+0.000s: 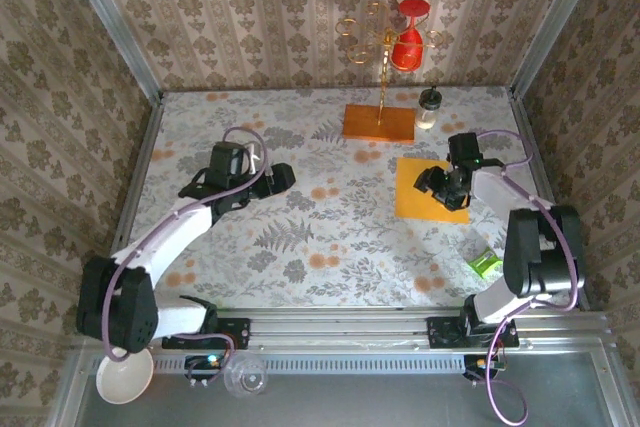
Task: Fold a paper plane with a square sheet of paper (pick it up from the middle)
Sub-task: Move the square sheet of paper to the center of the table.
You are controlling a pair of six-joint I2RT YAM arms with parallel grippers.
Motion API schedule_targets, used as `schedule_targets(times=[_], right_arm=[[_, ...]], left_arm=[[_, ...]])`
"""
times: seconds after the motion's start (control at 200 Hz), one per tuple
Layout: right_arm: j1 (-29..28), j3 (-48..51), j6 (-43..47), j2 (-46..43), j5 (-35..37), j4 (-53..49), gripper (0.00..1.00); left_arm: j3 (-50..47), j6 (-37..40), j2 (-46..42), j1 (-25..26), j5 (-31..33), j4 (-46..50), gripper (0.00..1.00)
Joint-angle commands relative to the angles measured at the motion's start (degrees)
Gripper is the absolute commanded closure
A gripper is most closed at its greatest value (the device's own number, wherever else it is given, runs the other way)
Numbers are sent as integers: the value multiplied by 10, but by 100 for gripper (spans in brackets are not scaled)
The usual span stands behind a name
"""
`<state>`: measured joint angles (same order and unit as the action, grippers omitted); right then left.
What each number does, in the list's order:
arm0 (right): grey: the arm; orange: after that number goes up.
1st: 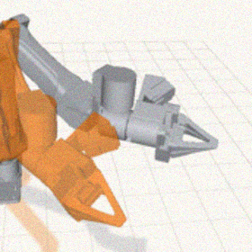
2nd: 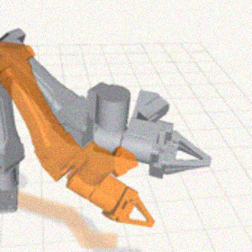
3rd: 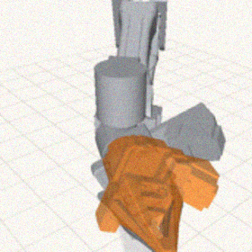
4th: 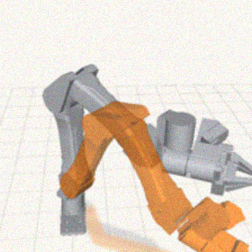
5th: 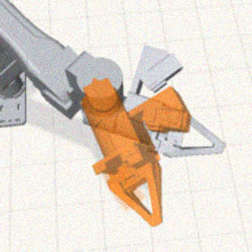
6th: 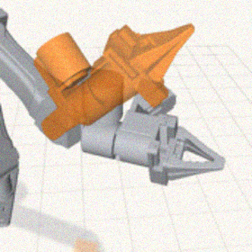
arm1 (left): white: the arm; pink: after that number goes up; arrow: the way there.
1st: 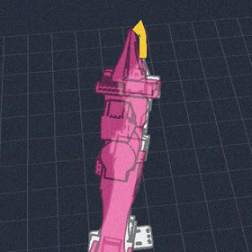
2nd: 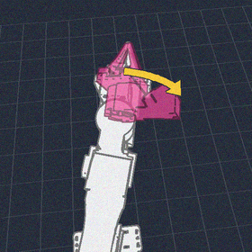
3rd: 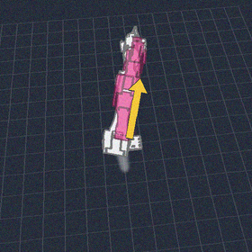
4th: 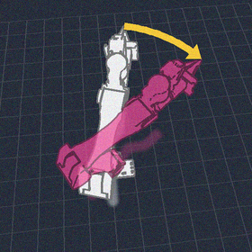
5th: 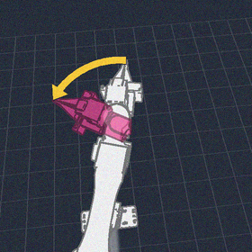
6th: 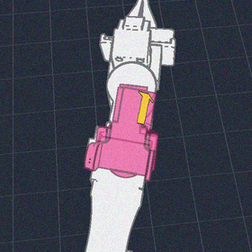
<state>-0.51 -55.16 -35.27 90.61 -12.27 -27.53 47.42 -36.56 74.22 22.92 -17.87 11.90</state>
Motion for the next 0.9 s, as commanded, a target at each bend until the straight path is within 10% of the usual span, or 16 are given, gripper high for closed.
schedule_targets(times=[0.0,0.425,0.895], right_arm=[[2,-43,-16,41,8,-23,39],[12,-218,-24,213,63,-84,48],[-32,-163,-41,208,60,-119,47]], left_arm=[[23,-42,26,14,-21,-25,0],[78,-60,147,28,-39,-66,4],[74,-81,179,25,-33,-82,4]])
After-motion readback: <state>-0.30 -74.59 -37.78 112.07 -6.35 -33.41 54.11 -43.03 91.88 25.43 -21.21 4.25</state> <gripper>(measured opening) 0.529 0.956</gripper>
